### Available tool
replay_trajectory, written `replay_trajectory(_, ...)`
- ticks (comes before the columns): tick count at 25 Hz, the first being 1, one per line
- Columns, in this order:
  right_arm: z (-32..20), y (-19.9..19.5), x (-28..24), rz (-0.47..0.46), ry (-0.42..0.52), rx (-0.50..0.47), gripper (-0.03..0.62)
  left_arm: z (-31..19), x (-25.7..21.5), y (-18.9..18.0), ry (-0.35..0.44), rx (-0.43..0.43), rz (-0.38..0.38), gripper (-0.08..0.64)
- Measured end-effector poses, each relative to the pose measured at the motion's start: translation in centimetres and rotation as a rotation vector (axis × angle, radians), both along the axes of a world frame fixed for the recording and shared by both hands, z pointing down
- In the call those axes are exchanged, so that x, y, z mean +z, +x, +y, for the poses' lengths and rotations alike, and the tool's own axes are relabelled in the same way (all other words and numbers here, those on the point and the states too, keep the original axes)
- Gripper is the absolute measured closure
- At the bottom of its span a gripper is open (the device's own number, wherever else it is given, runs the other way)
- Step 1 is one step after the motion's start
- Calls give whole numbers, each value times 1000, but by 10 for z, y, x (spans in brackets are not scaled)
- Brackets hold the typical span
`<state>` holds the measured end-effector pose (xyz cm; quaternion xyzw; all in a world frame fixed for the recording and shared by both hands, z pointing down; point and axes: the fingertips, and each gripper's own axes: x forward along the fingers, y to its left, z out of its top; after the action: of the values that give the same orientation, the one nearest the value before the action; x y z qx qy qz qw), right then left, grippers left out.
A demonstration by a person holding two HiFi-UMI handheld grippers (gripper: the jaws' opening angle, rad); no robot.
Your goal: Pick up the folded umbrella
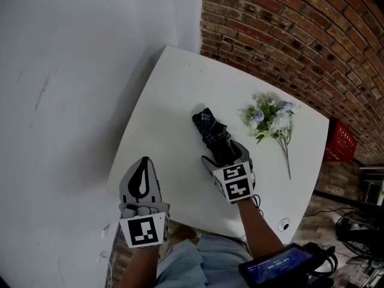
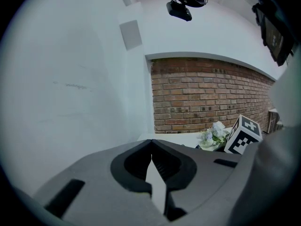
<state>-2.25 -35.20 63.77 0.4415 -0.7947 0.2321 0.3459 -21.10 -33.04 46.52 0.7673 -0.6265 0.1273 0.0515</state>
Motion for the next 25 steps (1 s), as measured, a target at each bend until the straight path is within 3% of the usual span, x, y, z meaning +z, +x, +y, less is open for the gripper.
replay_trajectory(3, 6, -5, 6, 25, -44, -7, 152, 0, 0, 0, 2, -1, 3, 552)
replay_trajectory(14, 5, -5, 5, 32, -42, -3, 158, -4, 3, 1, -6, -8, 6, 552)
replay_trajectory(25, 5, -3, 3, 25, -37, 16, 218, -4, 3, 4, -6, -5, 4, 552)
